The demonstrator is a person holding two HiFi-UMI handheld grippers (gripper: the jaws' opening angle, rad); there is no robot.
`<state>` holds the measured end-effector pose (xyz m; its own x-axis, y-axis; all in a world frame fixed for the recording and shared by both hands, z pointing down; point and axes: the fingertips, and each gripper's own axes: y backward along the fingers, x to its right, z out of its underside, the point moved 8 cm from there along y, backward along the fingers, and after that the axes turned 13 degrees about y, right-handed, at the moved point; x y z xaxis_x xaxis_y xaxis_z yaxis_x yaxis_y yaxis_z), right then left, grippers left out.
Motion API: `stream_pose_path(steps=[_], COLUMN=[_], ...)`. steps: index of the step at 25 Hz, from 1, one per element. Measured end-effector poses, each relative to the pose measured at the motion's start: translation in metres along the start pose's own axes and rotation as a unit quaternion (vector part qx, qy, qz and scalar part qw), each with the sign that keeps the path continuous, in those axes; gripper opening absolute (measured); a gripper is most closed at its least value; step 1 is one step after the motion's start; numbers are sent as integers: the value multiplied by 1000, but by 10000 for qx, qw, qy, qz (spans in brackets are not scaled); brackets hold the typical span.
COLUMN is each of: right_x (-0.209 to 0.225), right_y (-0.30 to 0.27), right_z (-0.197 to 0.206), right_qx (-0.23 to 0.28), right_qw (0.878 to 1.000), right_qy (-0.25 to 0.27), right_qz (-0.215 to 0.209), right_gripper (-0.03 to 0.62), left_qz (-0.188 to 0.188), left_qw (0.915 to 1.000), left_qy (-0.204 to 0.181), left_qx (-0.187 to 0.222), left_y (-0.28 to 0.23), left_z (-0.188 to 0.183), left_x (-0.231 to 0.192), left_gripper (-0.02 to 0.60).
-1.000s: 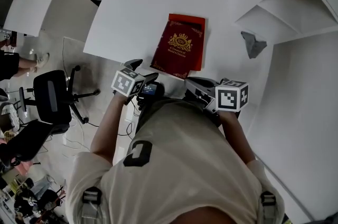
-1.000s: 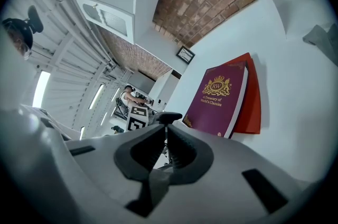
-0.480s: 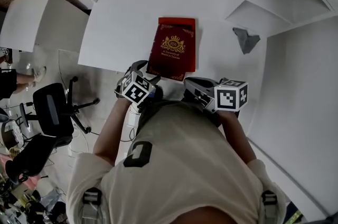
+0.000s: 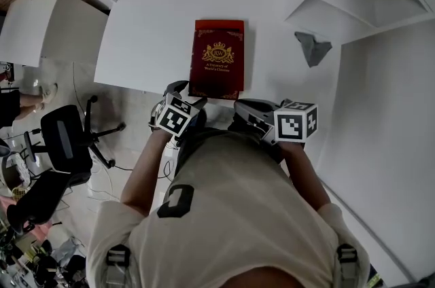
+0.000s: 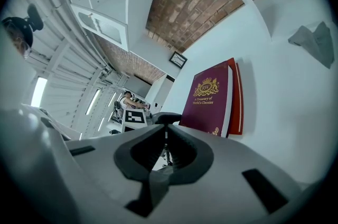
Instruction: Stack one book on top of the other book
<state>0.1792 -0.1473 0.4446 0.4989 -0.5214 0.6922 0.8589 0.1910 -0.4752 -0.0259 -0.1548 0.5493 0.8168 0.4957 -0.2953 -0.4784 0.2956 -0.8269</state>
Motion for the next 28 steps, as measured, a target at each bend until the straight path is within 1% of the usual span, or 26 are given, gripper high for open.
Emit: stream_pose_path(steps=[4, 9, 13, 17, 21, 28], right_x=[7, 22, 25, 29, 30, 21], right_y=[6, 16, 19, 21, 23, 21], right_z=[0, -1, 0, 0, 4, 7], right_qx=[-152, -301, -388, -450, -404, -326], right_qw=[9998, 9991, 9983, 9977, 9980, 9988], right_qy=[27, -18, -51, -17, -77, -78], right_qz=[-117, -282, -423, -504, -471, -369], right_gripper=[12, 12, 12, 12, 12, 12], left_qz=[-70, -185, -244, -284, -293, -276], left_qw=[9995, 9960, 9941, 9930, 9928, 9954], left_qy=[297, 863, 1043, 1127, 1124, 885], left_qx=[-5, 124, 190, 220, 280, 230], left_y=[1, -2, -2, -5, -5, -5], left_z=[0, 2, 2, -1, -2, -6], left_x=[6, 11, 14, 14, 12, 5], left_gripper=[314, 301, 299, 298, 298, 290])
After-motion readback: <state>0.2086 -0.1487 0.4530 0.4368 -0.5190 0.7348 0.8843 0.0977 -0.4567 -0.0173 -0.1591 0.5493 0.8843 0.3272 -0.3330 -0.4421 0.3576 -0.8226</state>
